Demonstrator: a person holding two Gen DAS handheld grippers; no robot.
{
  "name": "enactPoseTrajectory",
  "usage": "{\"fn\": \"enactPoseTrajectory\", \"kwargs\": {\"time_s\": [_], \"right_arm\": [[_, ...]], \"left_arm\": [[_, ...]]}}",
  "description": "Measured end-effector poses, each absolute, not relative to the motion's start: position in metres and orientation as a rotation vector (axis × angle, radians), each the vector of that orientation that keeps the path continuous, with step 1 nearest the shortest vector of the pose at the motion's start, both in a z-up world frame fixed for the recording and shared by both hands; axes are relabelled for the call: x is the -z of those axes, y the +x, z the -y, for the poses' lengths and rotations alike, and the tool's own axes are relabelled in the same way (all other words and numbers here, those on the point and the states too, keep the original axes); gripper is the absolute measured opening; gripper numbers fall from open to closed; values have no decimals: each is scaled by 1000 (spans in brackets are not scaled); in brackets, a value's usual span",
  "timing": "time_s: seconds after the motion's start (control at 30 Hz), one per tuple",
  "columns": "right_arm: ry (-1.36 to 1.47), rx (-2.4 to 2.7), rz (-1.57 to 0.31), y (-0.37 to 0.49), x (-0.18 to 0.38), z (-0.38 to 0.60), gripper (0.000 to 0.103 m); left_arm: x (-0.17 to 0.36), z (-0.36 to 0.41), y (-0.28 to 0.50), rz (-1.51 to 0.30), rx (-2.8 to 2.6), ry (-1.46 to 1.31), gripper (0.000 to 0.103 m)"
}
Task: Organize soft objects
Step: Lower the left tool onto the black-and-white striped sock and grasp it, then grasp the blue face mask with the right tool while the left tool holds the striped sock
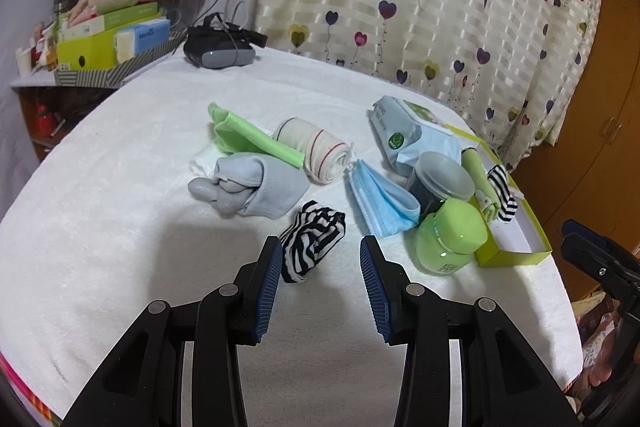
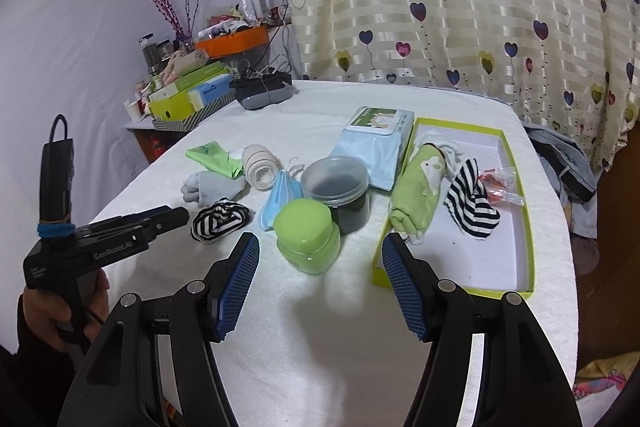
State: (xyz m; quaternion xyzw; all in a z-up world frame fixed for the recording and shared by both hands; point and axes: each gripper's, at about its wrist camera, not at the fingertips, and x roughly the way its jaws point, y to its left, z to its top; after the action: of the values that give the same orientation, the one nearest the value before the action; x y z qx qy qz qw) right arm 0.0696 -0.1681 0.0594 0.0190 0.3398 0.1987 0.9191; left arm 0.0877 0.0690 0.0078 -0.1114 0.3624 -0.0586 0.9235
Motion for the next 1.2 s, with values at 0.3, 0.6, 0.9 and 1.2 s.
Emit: {"fn": "enactPoseTrajectory", "kwargs": {"time_s": [0.3,0.6,0.9,1.2], "right_arm": [[20,-455,-705,83,-60,151,65],[-5,-502,-716,99,-57,132,65],[-44,-531,-718,115,-58,113,65],[-162,-573,-742,136,-57,76,65]], "left_arm": [[18,-70,115,-811,106,-218,40],[36,-58,136,-868,123,-178,40],[34,-60,134,-850,103,-163,10],[20,-75,117,-787,97,-196,9]]}}
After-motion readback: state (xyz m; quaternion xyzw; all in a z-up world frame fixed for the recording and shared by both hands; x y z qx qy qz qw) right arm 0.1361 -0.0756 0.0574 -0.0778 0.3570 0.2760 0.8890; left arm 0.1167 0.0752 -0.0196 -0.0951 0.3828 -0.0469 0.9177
